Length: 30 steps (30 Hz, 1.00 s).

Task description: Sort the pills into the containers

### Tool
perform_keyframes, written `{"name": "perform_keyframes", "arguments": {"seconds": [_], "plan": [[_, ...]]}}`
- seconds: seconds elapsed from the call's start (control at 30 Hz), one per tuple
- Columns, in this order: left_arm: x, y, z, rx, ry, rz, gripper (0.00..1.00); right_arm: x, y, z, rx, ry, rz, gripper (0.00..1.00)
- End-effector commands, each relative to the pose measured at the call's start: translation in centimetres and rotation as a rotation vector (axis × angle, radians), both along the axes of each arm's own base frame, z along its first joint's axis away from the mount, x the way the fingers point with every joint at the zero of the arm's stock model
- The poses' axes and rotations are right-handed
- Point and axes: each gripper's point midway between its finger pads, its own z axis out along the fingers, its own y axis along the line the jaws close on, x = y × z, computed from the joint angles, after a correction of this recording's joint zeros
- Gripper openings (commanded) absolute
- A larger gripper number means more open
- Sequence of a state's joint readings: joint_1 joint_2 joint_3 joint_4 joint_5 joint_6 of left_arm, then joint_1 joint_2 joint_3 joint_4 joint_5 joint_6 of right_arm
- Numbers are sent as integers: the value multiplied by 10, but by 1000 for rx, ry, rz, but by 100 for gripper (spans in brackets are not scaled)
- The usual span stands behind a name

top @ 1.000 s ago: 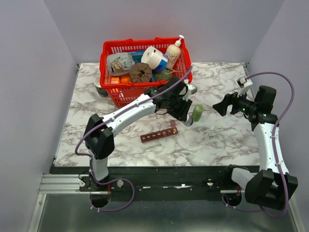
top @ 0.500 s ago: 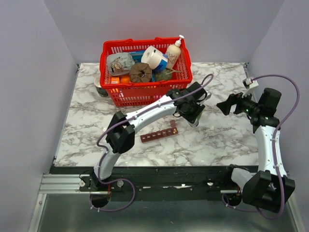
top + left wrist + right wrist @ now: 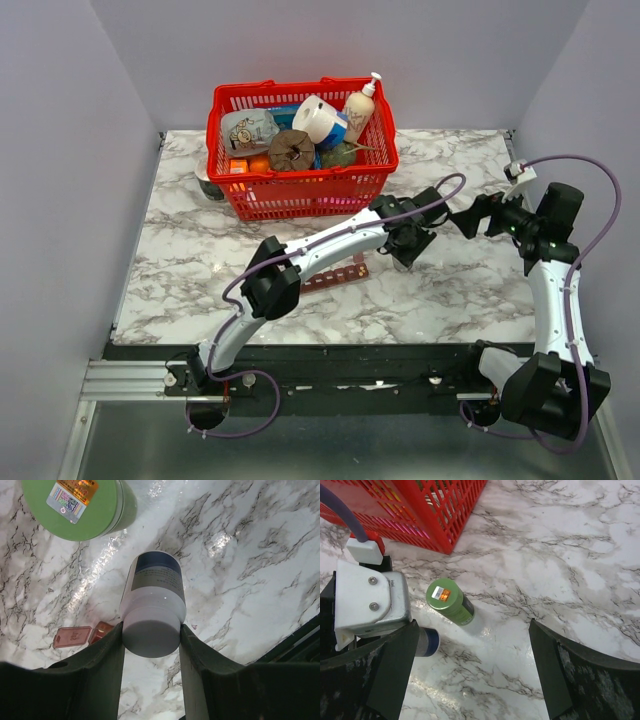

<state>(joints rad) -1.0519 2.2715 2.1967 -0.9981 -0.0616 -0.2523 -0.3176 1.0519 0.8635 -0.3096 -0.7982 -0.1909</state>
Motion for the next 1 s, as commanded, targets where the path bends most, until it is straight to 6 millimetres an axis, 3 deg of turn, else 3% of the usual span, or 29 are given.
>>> {"name": "perform_keyframes", "arguments": {"seconds": [0.0, 0.47, 0.63, 0.83, 0.97], "plan": [[0, -6, -6, 21, -10, -3, 11, -2, 2, 2, 11, -19, 14, 100], [1, -15, -18, 8, 20, 2, 38, -2, 2, 3, 8, -26, 13, 100], [5, -19, -5, -48, 27, 15, 55, -2, 1, 3, 7, -27, 12, 100], [8, -23, 14, -141, 43, 19, 65, -2, 1, 2, 6, -25, 13, 100], [8, -26, 24, -177, 48, 15, 66, -2, 2, 2, 6, -27, 16, 100]]}}
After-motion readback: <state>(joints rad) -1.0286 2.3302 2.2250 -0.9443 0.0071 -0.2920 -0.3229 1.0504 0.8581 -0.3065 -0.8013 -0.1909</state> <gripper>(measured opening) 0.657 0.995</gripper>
